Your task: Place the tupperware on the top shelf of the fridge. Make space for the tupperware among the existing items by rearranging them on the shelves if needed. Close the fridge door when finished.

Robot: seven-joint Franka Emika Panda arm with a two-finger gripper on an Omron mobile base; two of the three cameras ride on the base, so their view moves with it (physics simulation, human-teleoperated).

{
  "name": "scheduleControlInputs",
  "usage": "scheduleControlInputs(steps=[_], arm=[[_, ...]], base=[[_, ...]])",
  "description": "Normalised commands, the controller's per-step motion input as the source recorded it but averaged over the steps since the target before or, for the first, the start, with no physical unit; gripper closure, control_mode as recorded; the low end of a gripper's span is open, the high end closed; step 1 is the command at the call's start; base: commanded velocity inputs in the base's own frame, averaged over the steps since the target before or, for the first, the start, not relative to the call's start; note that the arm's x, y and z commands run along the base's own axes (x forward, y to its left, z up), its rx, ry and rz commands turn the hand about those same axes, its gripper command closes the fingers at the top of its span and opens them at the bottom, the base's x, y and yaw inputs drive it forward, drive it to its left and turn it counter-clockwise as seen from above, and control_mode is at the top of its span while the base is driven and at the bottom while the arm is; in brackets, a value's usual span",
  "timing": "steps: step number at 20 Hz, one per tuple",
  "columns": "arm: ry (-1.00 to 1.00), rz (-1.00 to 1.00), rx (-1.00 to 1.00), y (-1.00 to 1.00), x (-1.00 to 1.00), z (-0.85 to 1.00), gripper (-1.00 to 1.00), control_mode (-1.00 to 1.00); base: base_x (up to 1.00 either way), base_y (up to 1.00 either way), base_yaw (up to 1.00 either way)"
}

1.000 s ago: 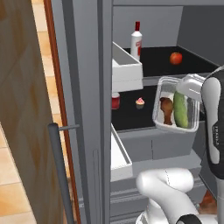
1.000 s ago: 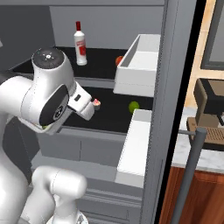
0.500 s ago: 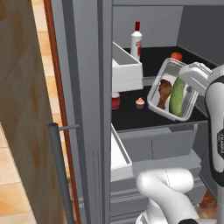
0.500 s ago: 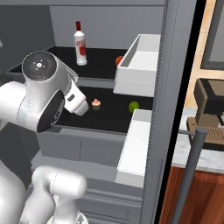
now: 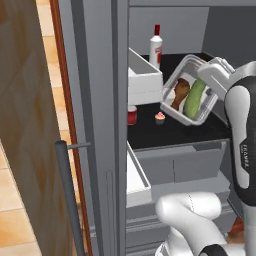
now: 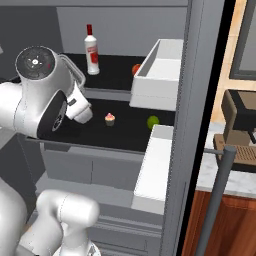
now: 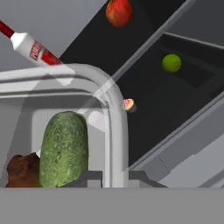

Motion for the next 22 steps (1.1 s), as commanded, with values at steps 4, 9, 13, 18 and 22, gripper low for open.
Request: scheduleControlInputs(steps=[4, 9, 13, 18, 22], arm=[[0.05, -0.28, 0.2, 0.35, -0.12, 0.07, 1.0, -1.0], [0.07, -0.2, 0.22, 0.4, 0.01, 0.07, 1.0, -1.0], [0.0, -0.01, 0.27, 0.21, 0.26, 0.11, 1.0, -1.0], [0.06, 0.0, 0.2, 0.24, 0.36, 0.02, 1.0, -1.0], [0.12, 0.0, 0.06, 0.61, 0.37, 0.0, 1.0, -1.0]], base=[[0.0, 0.0, 0.0], [0.0, 0.0, 0.0], [0.0, 0.0, 0.0], [0.0, 0.0, 0.0], [0.0, 0.0, 0.0]])
